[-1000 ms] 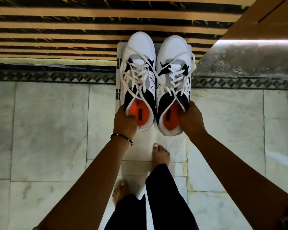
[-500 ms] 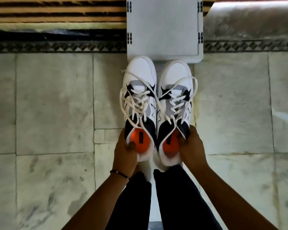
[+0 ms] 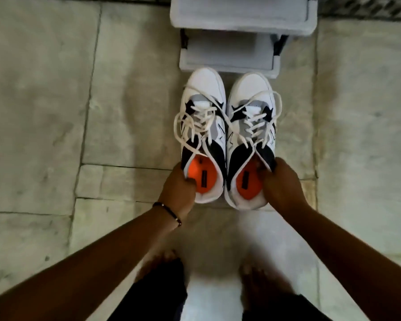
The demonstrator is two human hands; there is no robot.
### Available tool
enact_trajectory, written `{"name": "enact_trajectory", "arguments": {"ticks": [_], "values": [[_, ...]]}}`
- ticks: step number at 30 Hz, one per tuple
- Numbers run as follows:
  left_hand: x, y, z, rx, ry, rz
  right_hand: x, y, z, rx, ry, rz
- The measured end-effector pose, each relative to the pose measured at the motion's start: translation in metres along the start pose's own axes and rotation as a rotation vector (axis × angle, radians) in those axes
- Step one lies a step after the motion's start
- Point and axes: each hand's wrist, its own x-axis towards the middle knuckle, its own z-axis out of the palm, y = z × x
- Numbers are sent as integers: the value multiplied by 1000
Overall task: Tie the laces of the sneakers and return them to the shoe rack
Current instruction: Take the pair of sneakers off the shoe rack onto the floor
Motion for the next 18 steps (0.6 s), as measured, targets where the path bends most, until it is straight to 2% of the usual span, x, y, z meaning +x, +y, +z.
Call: {"name": "enact_trajectory", "arguments": {"ticks": [5, 9, 13, 15, 18], "values": [[35, -20, 19, 29, 55, 101, 44, 27, 15, -19, -44, -90], [43, -24, 18, 15, -29, 155, 48, 40, 6, -80, -184, -174], [52, -19, 8, 220, -104, 130, 46, 33, -3, -106, -288, -98], [54, -13, 5, 318, -119, 119, 43, 24, -6, -42, -323, -74], [49, -10, -5, 423, -167, 181, 29, 13, -10, 123, -276, -55]]}}
